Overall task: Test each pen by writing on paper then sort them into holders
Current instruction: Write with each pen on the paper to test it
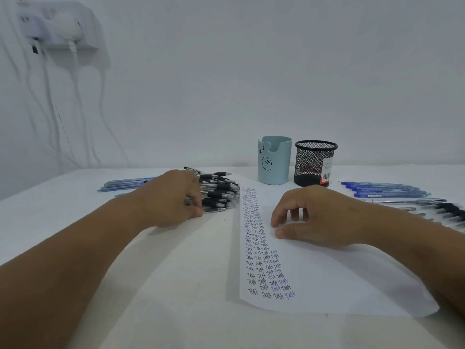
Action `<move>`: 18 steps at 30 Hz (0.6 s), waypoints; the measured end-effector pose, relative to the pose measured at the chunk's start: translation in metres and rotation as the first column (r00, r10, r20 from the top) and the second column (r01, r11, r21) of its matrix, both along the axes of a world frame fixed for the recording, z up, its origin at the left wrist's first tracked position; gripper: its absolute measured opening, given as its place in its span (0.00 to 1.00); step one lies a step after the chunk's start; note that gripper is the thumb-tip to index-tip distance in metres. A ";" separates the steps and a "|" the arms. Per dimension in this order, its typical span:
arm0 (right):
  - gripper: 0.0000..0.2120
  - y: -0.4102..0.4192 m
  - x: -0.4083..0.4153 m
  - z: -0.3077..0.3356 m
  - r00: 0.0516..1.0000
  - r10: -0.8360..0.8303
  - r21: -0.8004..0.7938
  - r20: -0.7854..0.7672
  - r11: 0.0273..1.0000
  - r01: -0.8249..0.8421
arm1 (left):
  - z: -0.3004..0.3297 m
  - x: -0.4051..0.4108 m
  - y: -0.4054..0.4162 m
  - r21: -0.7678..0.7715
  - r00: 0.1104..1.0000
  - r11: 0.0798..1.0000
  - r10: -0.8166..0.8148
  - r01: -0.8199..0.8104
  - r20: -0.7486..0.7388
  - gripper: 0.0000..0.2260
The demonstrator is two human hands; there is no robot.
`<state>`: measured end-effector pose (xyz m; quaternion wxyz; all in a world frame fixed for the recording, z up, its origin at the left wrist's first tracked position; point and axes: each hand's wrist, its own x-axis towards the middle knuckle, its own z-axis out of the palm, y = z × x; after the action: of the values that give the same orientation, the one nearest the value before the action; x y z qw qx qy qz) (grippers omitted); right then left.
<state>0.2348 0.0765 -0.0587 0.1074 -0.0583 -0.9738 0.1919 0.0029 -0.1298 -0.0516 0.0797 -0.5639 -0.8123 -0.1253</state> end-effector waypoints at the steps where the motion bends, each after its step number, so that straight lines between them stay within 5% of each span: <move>1: 0.05 0.000 0.000 0.000 1.000 0.000 0.004 -0.001 1.000 0.000 | 0.000 0.002 -0.001 0.018 1.000 1.000 -0.007 0.007 0.022 0.07; 6: 0.06 -0.001 0.001 0.001 1.000 -0.002 0.016 0.001 1.000 0.002 | 0.011 0.023 -0.003 0.278 0.962 0.960 -0.094 0.020 0.258 0.07; 9: 0.06 -0.002 0.001 0.003 1.000 0.010 0.054 -0.022 0.998 -0.009 | 0.016 0.041 0.004 0.508 0.834 0.860 -0.252 -0.039 0.491 0.05; 12: 0.08 -0.003 0.002 0.008 0.992 0.036 0.074 -0.121 0.997 -0.027 | 0.016 0.056 0.015 0.618 0.555 0.750 -0.418 -0.235 0.719 0.04; 15: 0.18 -0.006 0.001 0.011 0.961 0.048 -0.016 -0.271 0.998 -0.055 | 0.013 0.068 0.025 0.580 0.162 0.730 -0.563 -0.361 0.810 0.01; 18: 0.19 -0.018 -0.003 0.008 0.910 0.018 -0.283 -0.415 0.947 -0.148 | 0.006 0.073 0.027 0.546 -0.030 0.777 -0.583 -0.314 0.812 0.04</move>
<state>0.2319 0.0587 -0.0502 0.2888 0.0088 -0.8895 0.3540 0.0761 -0.1026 -0.0456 -0.3623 -0.3240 -0.4600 -0.7431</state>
